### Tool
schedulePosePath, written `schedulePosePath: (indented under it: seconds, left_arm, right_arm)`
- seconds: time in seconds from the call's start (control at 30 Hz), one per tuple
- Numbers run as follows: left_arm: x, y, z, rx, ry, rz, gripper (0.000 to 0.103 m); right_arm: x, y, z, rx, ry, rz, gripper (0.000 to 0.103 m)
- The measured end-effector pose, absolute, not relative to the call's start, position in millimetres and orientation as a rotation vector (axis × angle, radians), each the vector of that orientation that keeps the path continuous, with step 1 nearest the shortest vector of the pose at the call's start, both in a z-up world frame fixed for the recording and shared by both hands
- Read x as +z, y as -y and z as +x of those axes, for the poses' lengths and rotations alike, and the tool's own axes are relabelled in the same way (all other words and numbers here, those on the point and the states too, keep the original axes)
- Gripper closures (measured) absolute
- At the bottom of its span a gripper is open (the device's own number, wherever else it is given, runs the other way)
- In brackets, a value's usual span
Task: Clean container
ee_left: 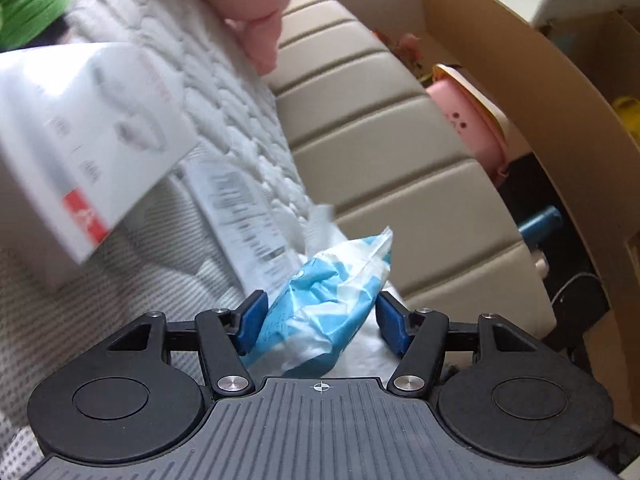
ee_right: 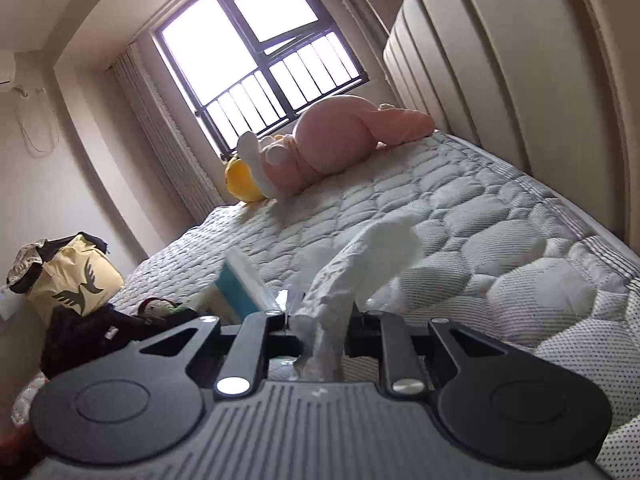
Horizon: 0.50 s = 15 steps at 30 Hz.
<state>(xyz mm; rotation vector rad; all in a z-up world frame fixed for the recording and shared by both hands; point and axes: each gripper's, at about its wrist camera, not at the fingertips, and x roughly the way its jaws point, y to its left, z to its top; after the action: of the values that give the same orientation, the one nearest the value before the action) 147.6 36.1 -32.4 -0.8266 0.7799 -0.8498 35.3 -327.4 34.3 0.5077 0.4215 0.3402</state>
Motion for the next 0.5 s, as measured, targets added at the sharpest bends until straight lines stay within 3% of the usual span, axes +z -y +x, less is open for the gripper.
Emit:
schedulePosePath:
  seconds: [0.1, 0.33, 0.5]
  left_arm:
    - [-41, -36, 148, -0.815, -0.752, -0.774, 0.047]
    - [-34, -25, 135, -0.827, -0.709, -0.611, 0.039]
    - [-38, -35, 139, -0.853, -0.714, -0.697, 0.04]
  right_arm:
    - [43, 311, 40, 0.404, -0.431, 0.496, 0.085]
    - [45, 277, 63, 0.492, -0.502, 0.455, 0.085]
    - [47, 253, 80, 0.55, -0.552, 0.421, 0.084]
